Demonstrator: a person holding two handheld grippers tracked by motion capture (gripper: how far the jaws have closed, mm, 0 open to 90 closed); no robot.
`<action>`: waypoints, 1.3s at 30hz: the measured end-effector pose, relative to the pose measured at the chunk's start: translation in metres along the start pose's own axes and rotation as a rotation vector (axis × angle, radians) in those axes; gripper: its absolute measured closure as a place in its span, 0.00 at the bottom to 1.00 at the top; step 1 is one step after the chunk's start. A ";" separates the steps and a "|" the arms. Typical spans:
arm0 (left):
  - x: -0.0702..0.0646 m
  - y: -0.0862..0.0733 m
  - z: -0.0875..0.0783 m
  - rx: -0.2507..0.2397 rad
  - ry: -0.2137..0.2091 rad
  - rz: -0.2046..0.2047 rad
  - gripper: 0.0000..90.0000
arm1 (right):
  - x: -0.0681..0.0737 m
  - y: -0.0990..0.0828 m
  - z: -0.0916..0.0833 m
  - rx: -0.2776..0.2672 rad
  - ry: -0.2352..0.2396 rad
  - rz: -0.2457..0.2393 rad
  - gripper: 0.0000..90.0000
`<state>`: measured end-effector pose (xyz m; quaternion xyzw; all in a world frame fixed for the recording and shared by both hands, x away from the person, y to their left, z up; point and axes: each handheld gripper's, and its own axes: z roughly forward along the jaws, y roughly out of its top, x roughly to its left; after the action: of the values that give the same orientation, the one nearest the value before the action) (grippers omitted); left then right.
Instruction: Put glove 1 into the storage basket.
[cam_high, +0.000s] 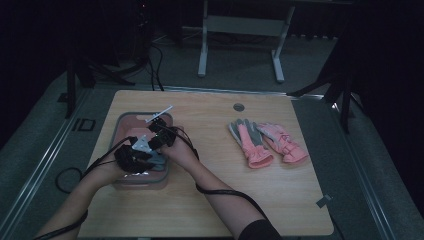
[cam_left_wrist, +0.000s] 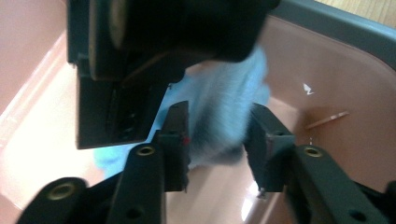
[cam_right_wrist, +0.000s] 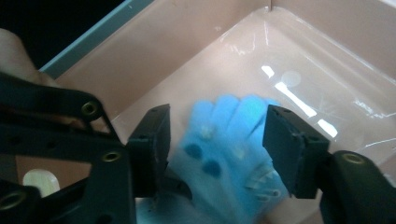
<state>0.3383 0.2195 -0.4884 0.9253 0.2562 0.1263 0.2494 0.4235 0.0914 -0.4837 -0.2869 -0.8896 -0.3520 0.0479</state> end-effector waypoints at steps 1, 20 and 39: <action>0.000 0.000 0.000 0.000 0.000 0.000 0.61 | 0.000 0.000 0.000 0.000 0.000 0.000 0.45; -0.029 0.006 -0.026 -0.146 -0.021 -0.130 0.48 | -0.009 -0.014 -0.049 -0.095 0.028 0.013 0.28; -0.082 0.050 -0.008 -0.198 -0.117 -0.046 0.50 | -0.029 -0.067 -0.097 -0.078 -0.050 -0.060 0.20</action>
<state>0.2870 0.1412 -0.4643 0.8957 0.2486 0.0911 0.3572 0.3994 -0.0251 -0.4601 -0.2705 -0.8844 -0.3803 0.0039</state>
